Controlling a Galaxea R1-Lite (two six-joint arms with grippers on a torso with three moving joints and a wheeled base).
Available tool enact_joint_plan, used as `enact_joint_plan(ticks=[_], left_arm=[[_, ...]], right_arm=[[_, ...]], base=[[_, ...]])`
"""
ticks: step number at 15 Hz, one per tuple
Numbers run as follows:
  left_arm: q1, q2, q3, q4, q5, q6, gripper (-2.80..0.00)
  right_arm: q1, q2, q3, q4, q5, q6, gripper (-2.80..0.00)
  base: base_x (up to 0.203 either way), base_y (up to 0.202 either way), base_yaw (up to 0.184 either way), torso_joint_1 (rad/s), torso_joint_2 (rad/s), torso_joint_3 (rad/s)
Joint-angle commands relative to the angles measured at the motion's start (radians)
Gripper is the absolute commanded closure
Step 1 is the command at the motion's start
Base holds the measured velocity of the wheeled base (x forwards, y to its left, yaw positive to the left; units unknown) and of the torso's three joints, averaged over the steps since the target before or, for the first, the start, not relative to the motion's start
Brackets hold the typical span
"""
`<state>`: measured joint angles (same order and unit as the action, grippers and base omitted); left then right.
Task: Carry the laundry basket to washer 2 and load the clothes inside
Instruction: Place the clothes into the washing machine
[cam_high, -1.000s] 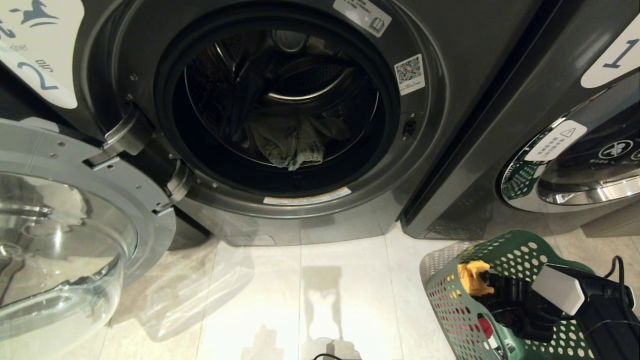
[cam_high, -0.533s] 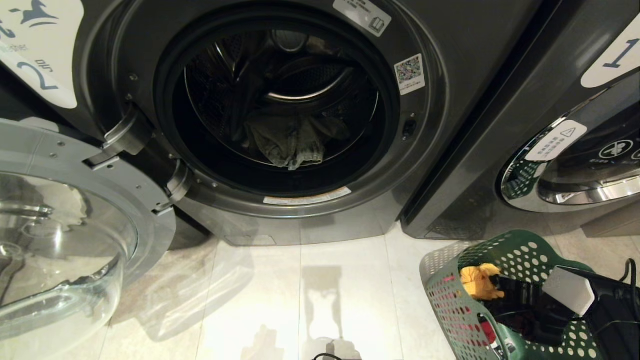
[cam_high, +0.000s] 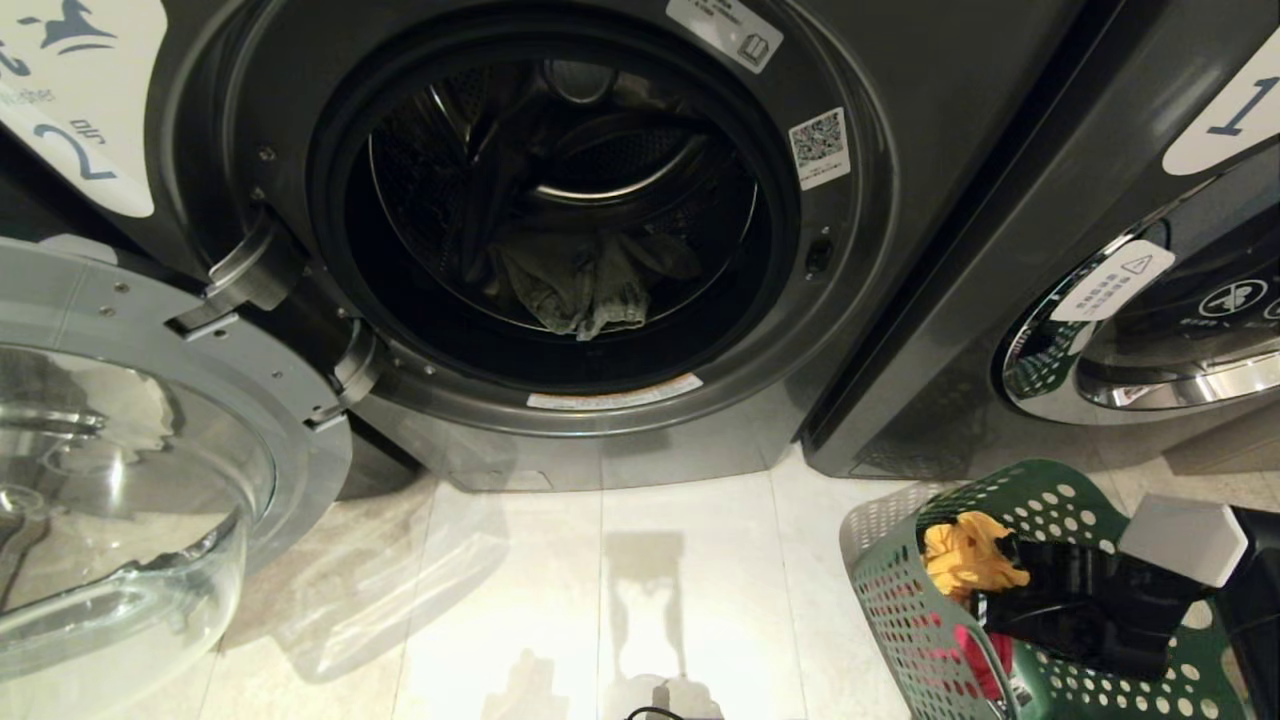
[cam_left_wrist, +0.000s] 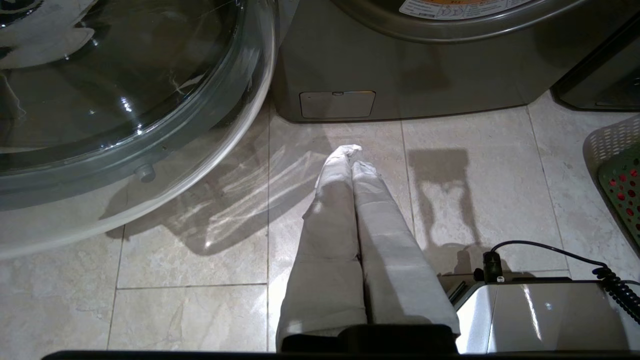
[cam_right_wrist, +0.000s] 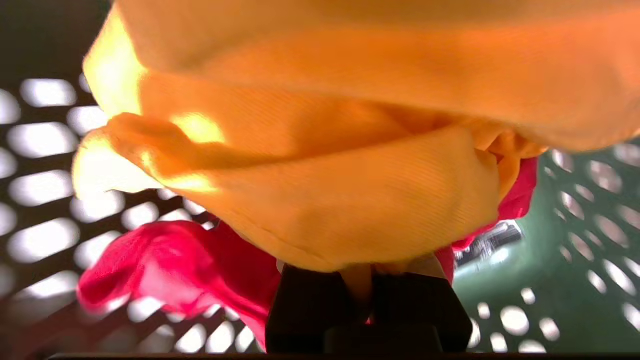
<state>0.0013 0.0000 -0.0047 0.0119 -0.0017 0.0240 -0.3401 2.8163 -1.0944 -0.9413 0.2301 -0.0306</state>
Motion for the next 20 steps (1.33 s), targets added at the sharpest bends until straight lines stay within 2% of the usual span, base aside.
enact_joint_plan(ticks=[1,5,14,20], left_arm=[[0.000,0.002,0.000,0.000,0.000,0.001,0.00],[0.000,0.002,0.000,0.000,0.000,0.001,0.00],[0.000,0.002,0.000,0.000,0.000,0.001,0.00],[0.000,0.002,0.000,0.000,0.000,0.001,0.00]], right_arm=[[0.014,-0.184,0.127,-0.007,0.004,-0.001,0.00],[0.048,-0.428,0.351,-0.028,0.005,-0.002,0.00],[0.050,-0.933,0.703,-0.036,-0.001,-0.011,0.00],[0.030,-1.296,0.908,-0.040,-0.065,-0.030,0.00]], base=[[0.000,0.000,0.000,0.000,0.00,0.000],[0.000,0.000,0.000,0.000,0.00,0.000],[0.000,0.000,0.000,0.000,0.00,0.000],[0.000,0.000,0.000,0.000,0.00,0.000]])
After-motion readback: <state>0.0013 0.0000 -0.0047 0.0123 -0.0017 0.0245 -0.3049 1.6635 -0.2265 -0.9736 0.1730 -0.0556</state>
